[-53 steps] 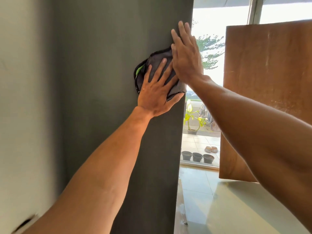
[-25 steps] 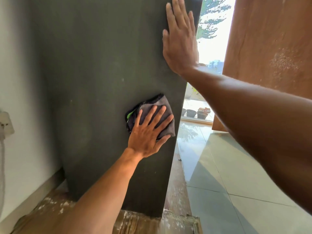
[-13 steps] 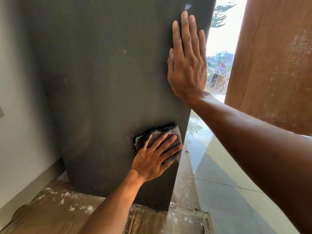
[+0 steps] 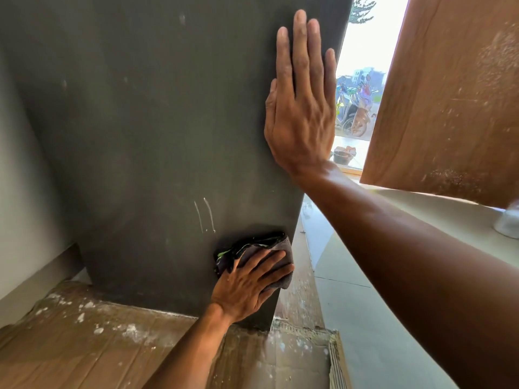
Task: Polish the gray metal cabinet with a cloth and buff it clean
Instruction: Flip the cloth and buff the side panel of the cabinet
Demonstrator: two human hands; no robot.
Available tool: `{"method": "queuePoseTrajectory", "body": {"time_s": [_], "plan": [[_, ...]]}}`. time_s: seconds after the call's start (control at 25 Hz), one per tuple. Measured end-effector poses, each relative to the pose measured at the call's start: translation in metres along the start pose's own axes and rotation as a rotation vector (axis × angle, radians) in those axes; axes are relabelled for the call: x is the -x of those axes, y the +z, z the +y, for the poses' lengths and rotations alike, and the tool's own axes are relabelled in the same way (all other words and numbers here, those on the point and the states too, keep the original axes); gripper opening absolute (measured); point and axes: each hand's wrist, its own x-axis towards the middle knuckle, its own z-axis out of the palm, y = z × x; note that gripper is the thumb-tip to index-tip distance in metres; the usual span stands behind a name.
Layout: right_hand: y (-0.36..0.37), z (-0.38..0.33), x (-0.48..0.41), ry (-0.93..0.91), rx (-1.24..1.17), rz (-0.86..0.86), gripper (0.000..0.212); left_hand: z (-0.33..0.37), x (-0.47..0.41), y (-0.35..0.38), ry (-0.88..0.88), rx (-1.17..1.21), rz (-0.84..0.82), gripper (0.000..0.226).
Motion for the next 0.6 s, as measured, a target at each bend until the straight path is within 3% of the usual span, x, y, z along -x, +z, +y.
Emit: {"method": "queuePoseTrajectory", "body": {"time_s": [0.6], "plan": [[-0.002,-0.021,0.065,0.065,0.004,-0.049,0.051,0.037,0.059,0.03,0.085,-0.036,-0.111,0.081]]}}
